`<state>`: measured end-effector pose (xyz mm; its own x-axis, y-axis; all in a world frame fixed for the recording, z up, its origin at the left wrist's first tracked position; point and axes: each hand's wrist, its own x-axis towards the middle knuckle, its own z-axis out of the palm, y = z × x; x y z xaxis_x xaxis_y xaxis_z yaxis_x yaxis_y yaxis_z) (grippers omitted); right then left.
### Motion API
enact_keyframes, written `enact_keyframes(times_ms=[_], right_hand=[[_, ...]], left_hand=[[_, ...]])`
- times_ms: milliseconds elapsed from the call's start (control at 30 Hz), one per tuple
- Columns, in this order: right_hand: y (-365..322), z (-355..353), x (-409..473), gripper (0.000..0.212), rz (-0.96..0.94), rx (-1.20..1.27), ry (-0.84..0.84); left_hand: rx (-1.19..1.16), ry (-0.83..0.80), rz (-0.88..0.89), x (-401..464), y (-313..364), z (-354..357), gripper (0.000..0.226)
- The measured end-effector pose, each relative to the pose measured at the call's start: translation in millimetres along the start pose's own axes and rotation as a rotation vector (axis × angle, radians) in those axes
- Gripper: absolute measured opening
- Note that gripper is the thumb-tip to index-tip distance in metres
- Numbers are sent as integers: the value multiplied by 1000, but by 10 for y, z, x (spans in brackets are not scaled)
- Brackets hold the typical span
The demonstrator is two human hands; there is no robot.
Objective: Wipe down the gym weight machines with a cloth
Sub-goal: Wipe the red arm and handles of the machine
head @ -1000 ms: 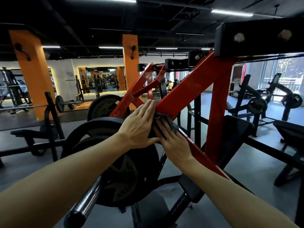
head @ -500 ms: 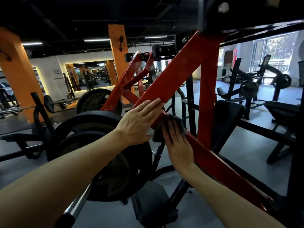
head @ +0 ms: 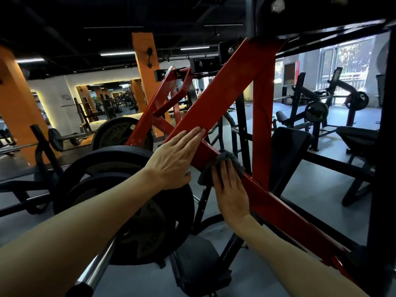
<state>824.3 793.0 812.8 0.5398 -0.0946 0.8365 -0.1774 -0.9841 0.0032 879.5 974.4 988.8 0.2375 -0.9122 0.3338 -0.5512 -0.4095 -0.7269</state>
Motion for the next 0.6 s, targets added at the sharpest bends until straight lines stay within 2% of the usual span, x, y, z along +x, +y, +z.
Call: enact_keyframes(times_ms=[133,233,333,467,600], right_hand=[[-109,-58,121,67,-53,18,44],[51,-36,-22,68,-112,-41,20],[432,79,-474,64,-120,-54,24],[952,180,-1185,99,-95,-226,-161],[991,161,-1166,95,-132,-245,-158]], left_hand=[[30,97,162,154,118,54,69],[70,108,255,346,260,160,62],[-5,131,204,467,412,239,65],[-16,40,106,482,648,317,80],[-10,41,-26,465,842,415,95]])
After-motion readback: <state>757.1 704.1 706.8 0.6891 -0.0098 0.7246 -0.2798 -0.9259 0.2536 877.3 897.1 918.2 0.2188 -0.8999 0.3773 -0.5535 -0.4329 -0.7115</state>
